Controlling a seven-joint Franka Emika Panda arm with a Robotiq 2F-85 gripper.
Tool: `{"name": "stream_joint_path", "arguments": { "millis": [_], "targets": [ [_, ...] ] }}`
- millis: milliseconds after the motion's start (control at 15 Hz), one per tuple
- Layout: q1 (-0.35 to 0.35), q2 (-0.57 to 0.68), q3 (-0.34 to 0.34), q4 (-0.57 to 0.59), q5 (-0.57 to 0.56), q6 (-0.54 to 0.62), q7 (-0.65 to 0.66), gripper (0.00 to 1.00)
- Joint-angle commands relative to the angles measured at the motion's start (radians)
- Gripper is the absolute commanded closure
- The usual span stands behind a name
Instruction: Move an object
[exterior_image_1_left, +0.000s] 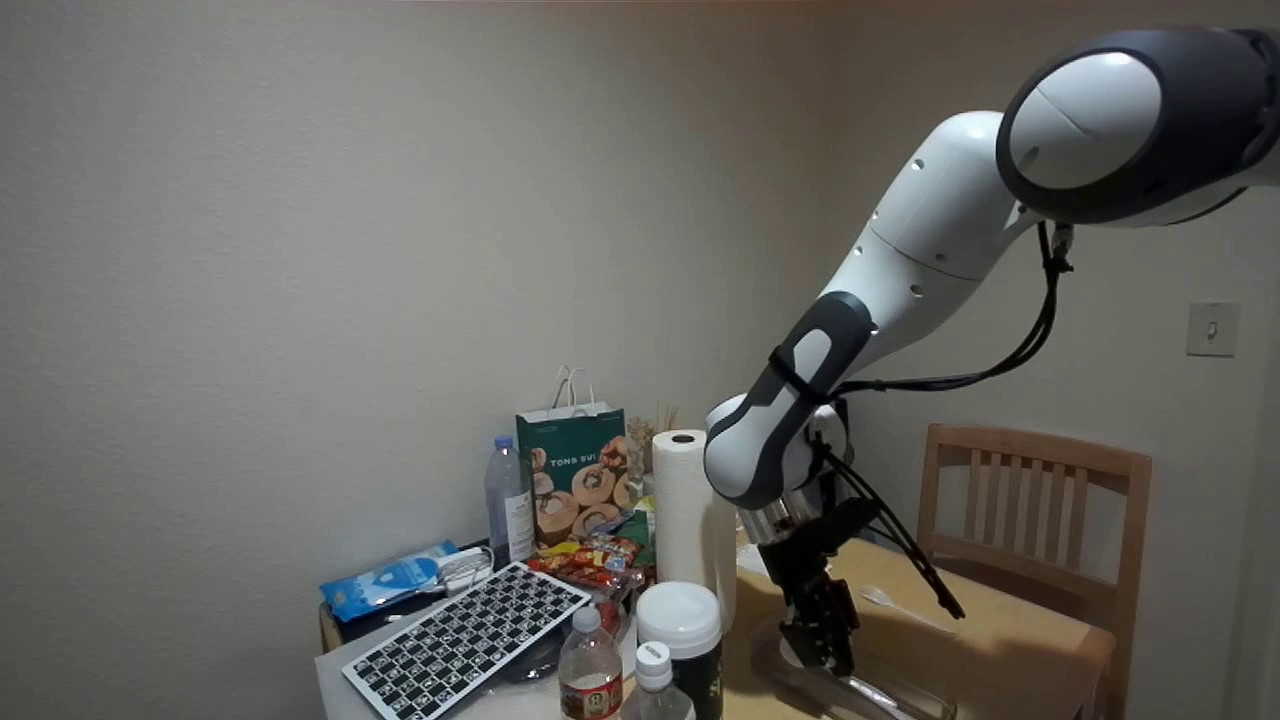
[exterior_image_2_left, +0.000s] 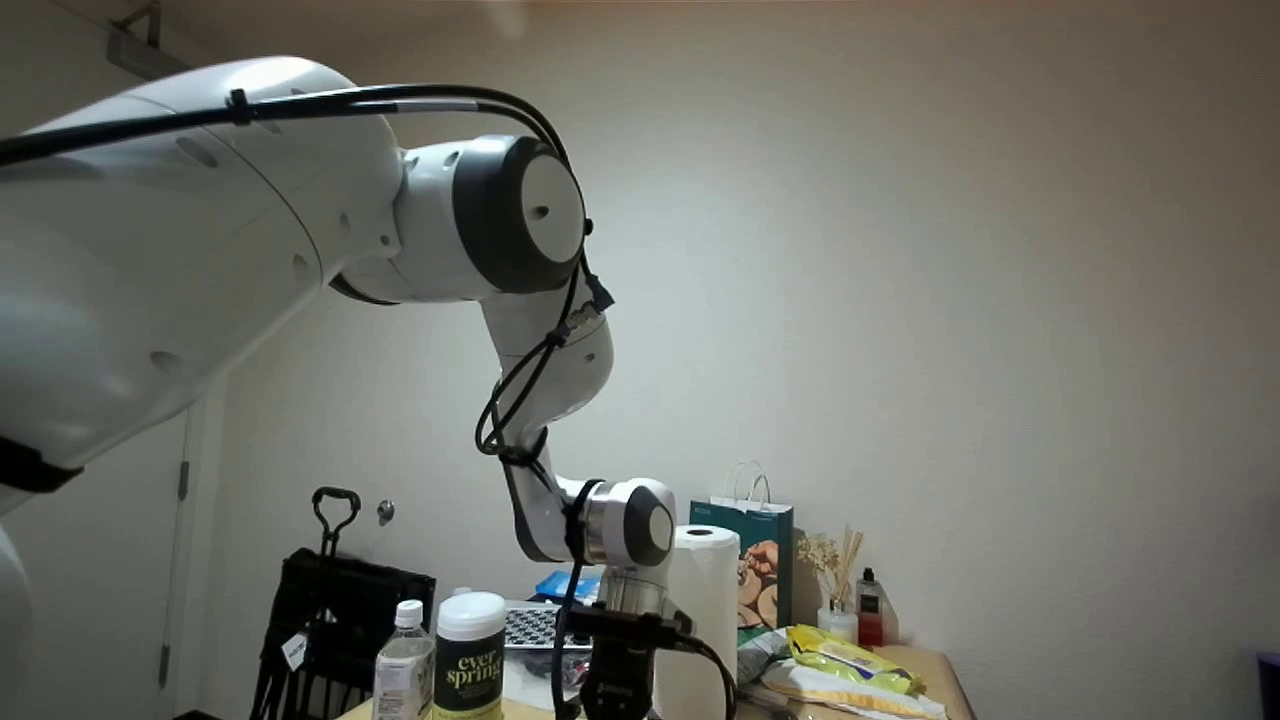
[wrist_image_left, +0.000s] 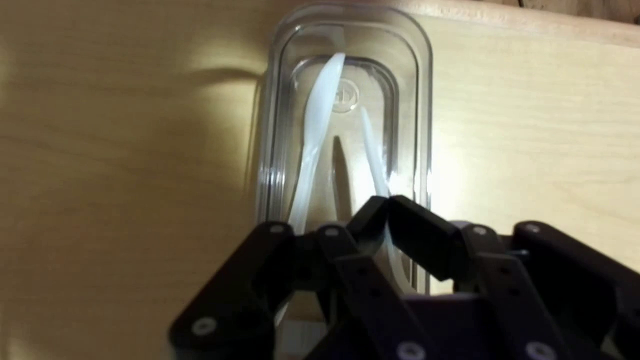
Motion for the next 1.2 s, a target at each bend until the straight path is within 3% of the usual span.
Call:
{"name": "stream_joint_path", "arguments": {
  "millis": [0, 667, 733, 800, 1133],
  "targets": [
    [0.0, -0.04, -0.014, -0.013, 0.012, 0.051, 0.04, 0.94],
    [0.007, 0.039, -0.029, 0.023, 0.01, 0.016, 0.085, 0.94],
    [0.011, 0.046, -0.029, 0.025, 0.006, 0.011, 0.087, 0.64],
    [0.014, 0.051, -0.028, 0.026, 0.006, 0.009, 0.085, 0.64],
    [0.027, 0.025, -0.034, 0.016, -0.007, -0.011, 0.086, 0.32]
  ]
}}
